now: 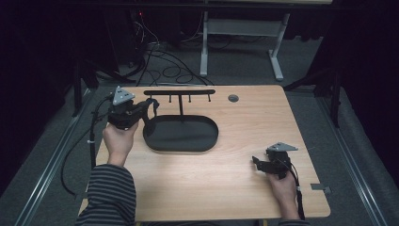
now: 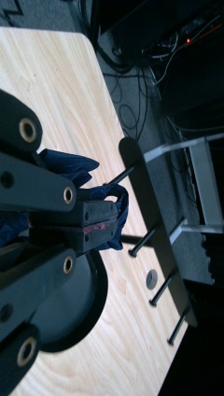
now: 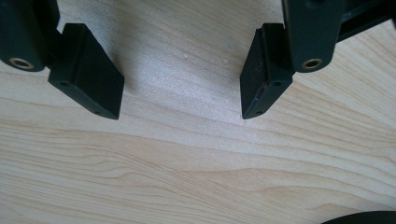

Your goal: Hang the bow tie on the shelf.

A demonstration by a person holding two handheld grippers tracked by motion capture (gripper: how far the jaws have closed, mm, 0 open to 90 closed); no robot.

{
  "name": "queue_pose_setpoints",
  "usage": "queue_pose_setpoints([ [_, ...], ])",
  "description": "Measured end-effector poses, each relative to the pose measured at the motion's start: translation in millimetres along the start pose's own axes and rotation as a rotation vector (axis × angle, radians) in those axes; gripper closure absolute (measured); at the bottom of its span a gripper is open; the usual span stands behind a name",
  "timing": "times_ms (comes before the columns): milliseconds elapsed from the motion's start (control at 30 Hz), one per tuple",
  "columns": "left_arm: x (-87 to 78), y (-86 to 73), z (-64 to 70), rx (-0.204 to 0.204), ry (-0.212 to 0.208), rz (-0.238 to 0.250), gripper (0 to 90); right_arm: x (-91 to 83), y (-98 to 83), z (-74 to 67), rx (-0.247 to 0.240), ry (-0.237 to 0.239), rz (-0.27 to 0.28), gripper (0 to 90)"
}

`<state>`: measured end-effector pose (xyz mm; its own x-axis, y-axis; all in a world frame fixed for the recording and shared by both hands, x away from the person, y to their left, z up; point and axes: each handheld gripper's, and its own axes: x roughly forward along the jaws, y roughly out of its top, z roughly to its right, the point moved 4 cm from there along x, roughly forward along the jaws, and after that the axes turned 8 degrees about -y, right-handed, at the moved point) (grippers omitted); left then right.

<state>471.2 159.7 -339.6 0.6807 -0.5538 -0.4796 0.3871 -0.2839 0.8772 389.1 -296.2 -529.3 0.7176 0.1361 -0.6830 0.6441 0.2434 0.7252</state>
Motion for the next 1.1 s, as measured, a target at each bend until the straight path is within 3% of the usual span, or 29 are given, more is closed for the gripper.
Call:
queue_pose_setpoints([
  [533,23.2,1.4,-13.7,-0.022,0.049,-0.018,89.6,-0.1,-0.1,0.0,0.0,0.002,0.0,32.1],
  [633,27.1,-1.0,-16.7,-0.012,0.075,-0.038,89.5,-0.1,-0.1,0.0,0.0,0.002,0.0,32.1],
  [1100,37.2,-6.8,-28.4,-0.02,0.118,-0.079,89.2,-0.1,-0.1,0.1,0.0,0.003,0.0,32.1],
])
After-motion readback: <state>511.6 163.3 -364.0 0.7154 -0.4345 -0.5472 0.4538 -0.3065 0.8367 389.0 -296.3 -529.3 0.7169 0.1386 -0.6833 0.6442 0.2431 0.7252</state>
